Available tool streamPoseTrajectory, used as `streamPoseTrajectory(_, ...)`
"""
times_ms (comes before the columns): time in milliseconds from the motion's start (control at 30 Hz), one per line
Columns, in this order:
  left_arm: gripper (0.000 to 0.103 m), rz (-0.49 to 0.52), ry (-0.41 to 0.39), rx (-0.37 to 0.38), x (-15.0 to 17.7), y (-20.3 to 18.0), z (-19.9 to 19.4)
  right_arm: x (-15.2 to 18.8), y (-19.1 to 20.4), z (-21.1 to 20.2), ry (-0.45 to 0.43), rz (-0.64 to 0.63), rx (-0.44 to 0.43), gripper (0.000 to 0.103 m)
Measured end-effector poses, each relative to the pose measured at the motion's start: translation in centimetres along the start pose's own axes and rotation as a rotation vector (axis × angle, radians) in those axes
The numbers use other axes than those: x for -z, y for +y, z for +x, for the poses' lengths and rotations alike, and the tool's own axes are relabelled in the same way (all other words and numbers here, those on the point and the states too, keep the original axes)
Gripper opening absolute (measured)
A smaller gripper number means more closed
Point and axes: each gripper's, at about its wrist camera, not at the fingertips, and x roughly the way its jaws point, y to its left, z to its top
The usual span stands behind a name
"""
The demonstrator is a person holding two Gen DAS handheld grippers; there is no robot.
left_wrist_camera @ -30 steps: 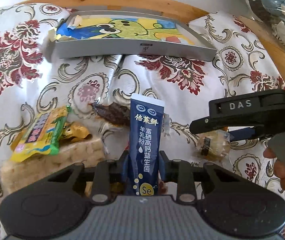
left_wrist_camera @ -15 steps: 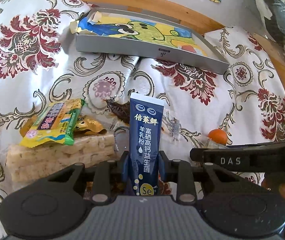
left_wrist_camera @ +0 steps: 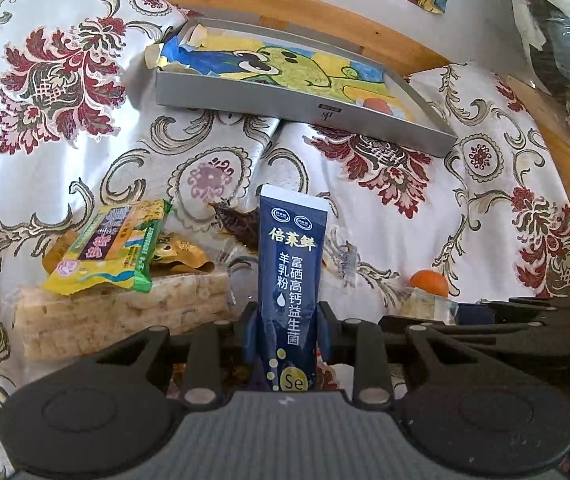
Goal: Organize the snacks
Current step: 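Grasp the blue milk-powder stick with the left tool while the right grasps the wrapped pastry, then lower the milk-powder stick into the tray with the left tool while the right releases the pastry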
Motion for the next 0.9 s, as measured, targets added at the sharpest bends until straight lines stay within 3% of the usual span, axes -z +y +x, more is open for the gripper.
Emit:
streamPoseTrajectory(500,0.032,0.018,-0.084,0.011,-1.1,-0.6,-2.1,-0.6,1.0,-5.2,-0.194,-0.102,0.02,0.054)
streamPoseTrajectory(733,0.032,0.033,-0.129,-0.002,-2.6,-0.9,-3.0,-2.5,-0.2,-6.8,-0.294,-0.054,-0.006,0.054)
streamPoseTrajectory(900,0.032,0.033,-0.175,-0.027,-5.5,-1.4,-3.3,-5.2,-1.1,-6.9,-0.418,-0.058,-0.04,0.054)
